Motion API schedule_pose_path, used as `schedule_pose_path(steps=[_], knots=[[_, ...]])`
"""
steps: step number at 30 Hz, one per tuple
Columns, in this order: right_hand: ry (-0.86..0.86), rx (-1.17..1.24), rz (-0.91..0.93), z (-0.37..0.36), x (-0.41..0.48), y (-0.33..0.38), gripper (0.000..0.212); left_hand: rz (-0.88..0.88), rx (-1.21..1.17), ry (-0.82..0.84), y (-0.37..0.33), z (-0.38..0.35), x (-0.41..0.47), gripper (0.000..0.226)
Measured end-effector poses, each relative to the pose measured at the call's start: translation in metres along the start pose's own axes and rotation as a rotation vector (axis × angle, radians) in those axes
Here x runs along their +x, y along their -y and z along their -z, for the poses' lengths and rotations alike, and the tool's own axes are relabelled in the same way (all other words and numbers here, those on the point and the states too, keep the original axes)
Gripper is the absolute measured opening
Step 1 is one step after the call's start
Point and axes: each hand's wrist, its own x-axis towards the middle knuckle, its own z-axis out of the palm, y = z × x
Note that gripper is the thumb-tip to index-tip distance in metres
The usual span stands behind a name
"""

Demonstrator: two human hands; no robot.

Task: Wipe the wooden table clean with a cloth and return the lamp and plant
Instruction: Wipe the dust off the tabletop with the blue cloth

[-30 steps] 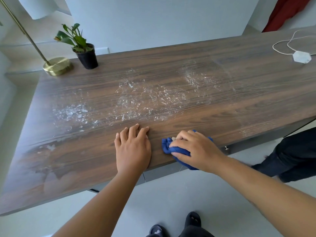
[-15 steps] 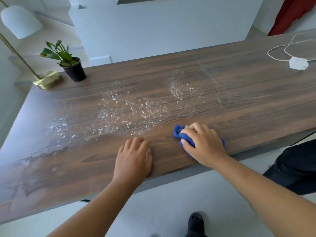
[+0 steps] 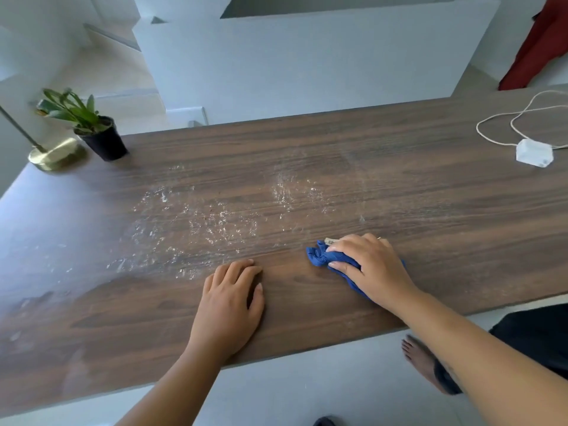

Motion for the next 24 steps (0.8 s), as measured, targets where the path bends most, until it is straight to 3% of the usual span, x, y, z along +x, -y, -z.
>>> schedule_pose_path(steps=[4,12,16,24], knots=[[0.084,0.037,-0.067,-0.004,0.021,0.009,0.025,0.015,-0.014,0.006,-0.002,0.002,0.0,0.036],[-0.02,-0.027,0.017,-0.018,-0.014,0.02,0.038,0.01,-0.027,0.03,0.0,0.001,-0.003,0.04],[0.011,-0.078,0.07,-0.026,0.019,0.01,0.043,-0.007,-0.02,0.027,0.001,-0.001,-0.003,0.039],[-0.028,-0.128,0.009,-0.05,0.146,-0.016,0.04,-0.047,-0.067,-0.061,0.005,-0.007,0.002,0.037]])
